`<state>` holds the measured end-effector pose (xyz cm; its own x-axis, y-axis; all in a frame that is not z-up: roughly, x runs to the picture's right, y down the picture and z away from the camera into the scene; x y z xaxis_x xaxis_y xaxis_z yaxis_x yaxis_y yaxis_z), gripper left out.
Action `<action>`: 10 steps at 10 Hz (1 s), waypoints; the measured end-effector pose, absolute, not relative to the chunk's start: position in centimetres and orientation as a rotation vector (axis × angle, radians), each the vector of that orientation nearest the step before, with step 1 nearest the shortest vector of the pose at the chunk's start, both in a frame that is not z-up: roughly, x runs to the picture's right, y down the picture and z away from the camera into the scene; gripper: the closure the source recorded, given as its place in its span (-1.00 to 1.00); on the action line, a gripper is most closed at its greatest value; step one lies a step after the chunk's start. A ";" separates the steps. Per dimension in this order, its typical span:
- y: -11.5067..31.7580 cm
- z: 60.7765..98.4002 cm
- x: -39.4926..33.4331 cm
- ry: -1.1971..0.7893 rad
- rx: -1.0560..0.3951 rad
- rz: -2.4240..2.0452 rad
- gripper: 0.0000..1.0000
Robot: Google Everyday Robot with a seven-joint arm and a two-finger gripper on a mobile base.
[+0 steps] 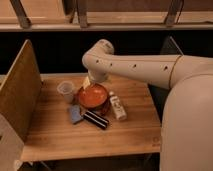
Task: Place the ceramic cup in the ceramic bowl
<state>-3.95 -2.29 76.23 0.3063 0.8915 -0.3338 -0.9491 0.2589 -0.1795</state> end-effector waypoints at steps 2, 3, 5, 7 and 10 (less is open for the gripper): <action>-2.0 77.4 -6.3 0.142 -0.431 1.210 -0.60; -1.5 78.0 -8.1 0.123 -0.468 1.183 -0.60; 0.0 79.8 -12.3 0.087 -0.548 1.115 -0.60; 0.8 81.7 -14.8 0.069 -0.587 1.071 -0.60; -0.7 84.5 -17.6 0.013 -0.564 1.051 -0.60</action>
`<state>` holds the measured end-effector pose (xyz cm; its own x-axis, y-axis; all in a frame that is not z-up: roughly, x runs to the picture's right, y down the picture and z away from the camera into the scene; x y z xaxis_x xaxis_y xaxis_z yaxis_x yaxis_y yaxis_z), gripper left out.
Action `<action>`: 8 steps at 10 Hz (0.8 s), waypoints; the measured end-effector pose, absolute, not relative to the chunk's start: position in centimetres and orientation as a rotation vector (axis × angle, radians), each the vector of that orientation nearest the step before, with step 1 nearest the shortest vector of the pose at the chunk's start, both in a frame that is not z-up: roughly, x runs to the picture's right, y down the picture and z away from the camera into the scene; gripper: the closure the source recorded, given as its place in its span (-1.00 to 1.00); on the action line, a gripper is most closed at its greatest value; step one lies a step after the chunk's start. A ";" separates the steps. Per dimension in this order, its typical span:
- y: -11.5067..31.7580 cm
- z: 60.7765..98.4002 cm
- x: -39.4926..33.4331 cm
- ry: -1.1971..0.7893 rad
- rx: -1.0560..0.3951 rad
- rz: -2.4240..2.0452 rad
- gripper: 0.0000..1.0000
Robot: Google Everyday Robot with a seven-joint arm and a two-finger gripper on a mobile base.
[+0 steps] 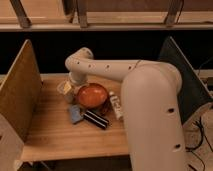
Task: Place the ceramic cup in the ceramic bowl
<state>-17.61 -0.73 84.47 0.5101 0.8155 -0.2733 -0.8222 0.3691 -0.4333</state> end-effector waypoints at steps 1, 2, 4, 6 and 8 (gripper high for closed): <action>-1.5 85.1 -18.5 -0.013 -0.552 1.043 -0.60; -2.2 85.7 -19.7 -0.043 -0.539 1.033 -0.60; -3.0 87.3 -20.2 -0.060 -0.522 1.027 -0.60; -3.2 89.5 -19.7 -0.046 -0.507 1.041 -0.60; -2.6 91.4 -18.9 -0.023 -0.512 1.062 -0.59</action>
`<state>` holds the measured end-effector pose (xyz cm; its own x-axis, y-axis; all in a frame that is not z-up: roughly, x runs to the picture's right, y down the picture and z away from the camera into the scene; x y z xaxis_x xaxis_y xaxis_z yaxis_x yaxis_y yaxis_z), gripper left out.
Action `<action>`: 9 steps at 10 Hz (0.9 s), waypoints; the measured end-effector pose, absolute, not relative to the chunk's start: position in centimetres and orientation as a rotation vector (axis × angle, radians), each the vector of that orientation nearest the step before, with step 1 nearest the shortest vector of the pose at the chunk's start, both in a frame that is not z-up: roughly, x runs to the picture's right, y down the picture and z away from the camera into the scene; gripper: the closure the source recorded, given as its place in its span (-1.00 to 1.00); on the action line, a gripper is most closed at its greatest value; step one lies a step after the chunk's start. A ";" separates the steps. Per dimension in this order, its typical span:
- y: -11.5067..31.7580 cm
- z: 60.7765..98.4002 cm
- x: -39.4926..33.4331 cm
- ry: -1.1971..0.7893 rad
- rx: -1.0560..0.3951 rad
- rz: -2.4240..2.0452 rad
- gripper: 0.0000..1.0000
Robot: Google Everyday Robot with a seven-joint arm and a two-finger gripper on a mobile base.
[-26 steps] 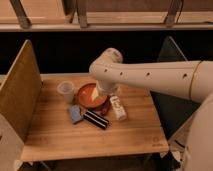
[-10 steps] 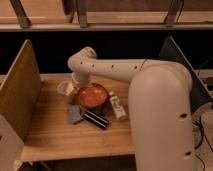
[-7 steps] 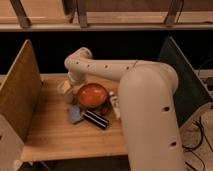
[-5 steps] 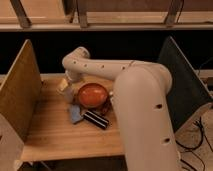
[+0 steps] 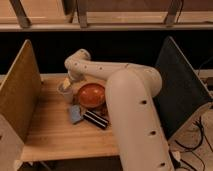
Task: Place the ceramic cup in the ceramic bowl
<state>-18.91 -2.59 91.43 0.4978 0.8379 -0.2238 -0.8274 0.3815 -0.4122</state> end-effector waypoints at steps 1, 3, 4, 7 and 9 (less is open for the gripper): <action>-1.9 92.0 -19.0 -0.016 -0.534 1.075 -0.48; 0.3 92.1 -20.9 -0.043 -0.629 1.077 -0.05; 0.7 91.4 -22.3 -0.077 -0.678 1.074 0.16; 0.3 89.3 -24.3 -0.166 -0.753 1.046 0.75; -1.8 87.9 -23.7 -0.211 -0.739 1.049 0.99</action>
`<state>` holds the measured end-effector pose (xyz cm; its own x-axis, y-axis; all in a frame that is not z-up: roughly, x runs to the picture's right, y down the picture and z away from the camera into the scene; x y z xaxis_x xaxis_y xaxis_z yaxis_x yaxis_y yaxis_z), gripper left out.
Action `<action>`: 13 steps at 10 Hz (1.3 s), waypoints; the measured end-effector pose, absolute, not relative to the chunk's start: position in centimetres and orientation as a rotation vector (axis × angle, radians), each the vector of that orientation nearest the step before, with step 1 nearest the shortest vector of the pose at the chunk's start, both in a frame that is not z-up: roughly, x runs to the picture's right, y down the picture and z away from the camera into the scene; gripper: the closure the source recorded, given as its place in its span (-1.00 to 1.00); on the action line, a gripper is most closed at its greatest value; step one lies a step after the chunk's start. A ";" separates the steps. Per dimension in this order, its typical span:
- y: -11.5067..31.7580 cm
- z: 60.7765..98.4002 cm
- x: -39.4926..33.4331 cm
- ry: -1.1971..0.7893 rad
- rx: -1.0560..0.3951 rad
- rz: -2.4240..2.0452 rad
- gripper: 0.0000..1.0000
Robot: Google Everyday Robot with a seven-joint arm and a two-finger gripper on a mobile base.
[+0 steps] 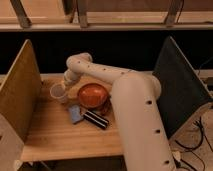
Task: Place the ceramic cup in the ceramic bowl
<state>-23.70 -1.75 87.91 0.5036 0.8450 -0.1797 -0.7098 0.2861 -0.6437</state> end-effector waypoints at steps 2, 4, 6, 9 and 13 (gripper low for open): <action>-4.7 86.8 -20.9 -0.233 -0.687 1.095 1.00; -6.8 86.6 -15.1 -0.190 -0.609 1.186 1.00; -6.9 86.7 -8.9 -0.103 -0.545 1.279 1.00; -5.3 87.0 -1.7 0.029 -0.494 1.415 1.00; -2.3 86.9 -1.6 0.104 -0.528 1.477 1.00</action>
<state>-1.60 -2.29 86.92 0.1116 0.9173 -0.3823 -0.9618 0.0030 -0.2738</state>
